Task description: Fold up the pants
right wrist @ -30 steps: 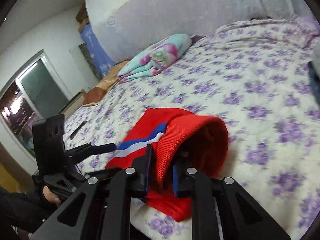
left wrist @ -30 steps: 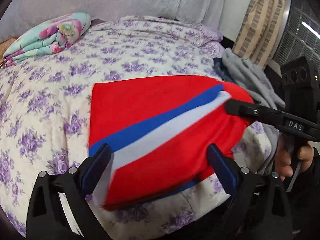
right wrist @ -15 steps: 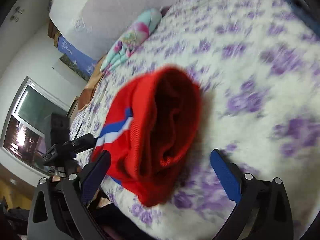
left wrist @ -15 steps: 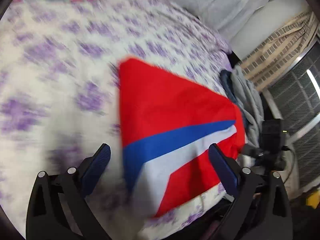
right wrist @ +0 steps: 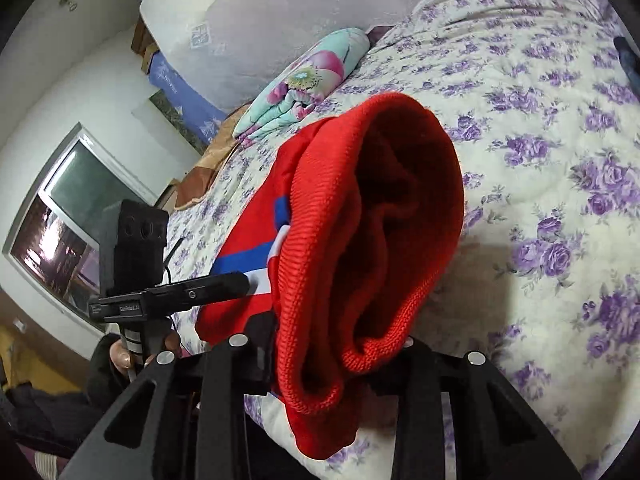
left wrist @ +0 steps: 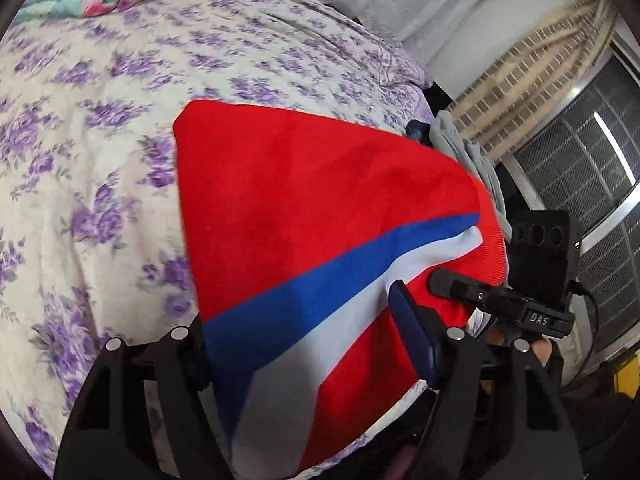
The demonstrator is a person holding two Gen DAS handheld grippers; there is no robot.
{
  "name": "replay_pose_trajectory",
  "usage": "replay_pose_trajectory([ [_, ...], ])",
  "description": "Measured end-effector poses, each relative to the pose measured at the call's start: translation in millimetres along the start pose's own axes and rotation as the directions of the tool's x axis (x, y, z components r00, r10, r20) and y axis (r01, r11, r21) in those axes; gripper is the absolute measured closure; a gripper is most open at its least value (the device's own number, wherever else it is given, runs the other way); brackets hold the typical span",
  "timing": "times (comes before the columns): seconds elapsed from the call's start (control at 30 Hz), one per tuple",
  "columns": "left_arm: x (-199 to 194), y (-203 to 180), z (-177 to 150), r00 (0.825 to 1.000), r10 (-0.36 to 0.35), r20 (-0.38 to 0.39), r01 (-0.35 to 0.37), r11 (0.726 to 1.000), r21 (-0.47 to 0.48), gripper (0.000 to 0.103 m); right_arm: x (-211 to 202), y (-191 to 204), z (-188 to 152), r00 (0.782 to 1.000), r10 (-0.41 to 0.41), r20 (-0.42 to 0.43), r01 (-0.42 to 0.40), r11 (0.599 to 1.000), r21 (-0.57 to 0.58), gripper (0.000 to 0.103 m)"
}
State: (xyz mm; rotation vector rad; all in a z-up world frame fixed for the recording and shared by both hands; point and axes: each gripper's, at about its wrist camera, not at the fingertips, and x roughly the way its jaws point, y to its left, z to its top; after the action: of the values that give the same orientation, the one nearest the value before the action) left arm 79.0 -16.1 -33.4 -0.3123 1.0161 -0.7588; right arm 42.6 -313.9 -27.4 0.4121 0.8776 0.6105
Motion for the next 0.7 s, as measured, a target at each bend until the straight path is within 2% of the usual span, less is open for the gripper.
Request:
replay_pose_trajectory([
  [0.07, 4, 0, 2, 1.000, 0.010, 0.008, -0.010, 1.000, -0.008, 0.037, 1, -7, 2, 1.000, -0.002, -0.012, 0.003, 1.000, 0.019, 0.070],
  [0.13, 5, 6, 4, 1.000, 0.009, 0.010, -0.009, 0.999, -0.037, 0.048, 1, -17, 4, 1.000, 0.010, -0.019, -0.009, 0.999, 0.051, 0.070],
  [0.23, 2, 11, 9, 1.000, -0.003, 0.014, 0.004, 0.997, -0.071, 0.050, 1, -15, 11, 0.999, 0.046, -0.006, -0.046, 0.998, 0.051, 0.071],
  [0.33, -10, -3, 30, 0.999, 0.011, 0.048, -0.010, 0.999, -0.031, 0.050, -8, -4, 37, 0.998, 0.054, 0.023, -0.054, 0.999, -0.008, 0.071],
  [0.5, -27, -21, 111, 0.990, 0.023, 0.136, -0.027, 0.999, 0.021, 0.050, -25, 13, 115, 0.994, 0.024, 0.107, -0.013, 0.994, -0.106, 0.071],
  [0.7, -14, -21, 233, 0.965, 0.107, 0.238, -0.129, 0.989, 0.076, 0.049, -1, 12, 240, 0.984, -0.034, 0.175, 0.063, 0.985, -0.163, 0.070],
])
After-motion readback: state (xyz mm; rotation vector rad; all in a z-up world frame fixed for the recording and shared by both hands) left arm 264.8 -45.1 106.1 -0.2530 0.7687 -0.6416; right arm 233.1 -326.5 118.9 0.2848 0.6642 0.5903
